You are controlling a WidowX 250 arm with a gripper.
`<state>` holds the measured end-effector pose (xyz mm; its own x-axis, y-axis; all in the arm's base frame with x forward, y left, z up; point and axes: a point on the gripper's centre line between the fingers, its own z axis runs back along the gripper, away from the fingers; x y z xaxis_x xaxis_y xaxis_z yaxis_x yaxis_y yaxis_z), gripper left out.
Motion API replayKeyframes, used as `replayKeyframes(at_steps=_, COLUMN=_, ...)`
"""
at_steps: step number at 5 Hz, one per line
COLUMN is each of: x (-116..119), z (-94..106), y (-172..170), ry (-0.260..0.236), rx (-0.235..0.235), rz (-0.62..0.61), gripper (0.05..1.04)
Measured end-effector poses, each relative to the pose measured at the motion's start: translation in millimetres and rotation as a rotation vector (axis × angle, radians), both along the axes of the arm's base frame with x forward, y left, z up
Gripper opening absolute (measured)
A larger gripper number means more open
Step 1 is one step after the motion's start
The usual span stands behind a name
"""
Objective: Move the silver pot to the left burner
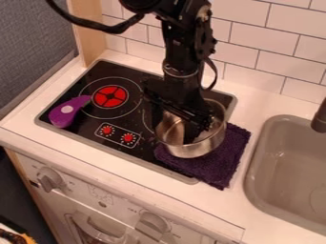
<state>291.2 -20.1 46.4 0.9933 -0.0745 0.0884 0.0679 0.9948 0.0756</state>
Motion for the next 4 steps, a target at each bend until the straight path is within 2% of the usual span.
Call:
replayKeyframes(at_steps=3, x=7.8, z=0.0, y=8.9, ry=0.001, rx=-0.019, rz=0.070, gripper=1.001)
replayKeyframes(at_steps=4, x=9.7, z=6.0, y=9.0, ry=-0.018, rx=-0.020, rz=0.069, gripper=1.001)
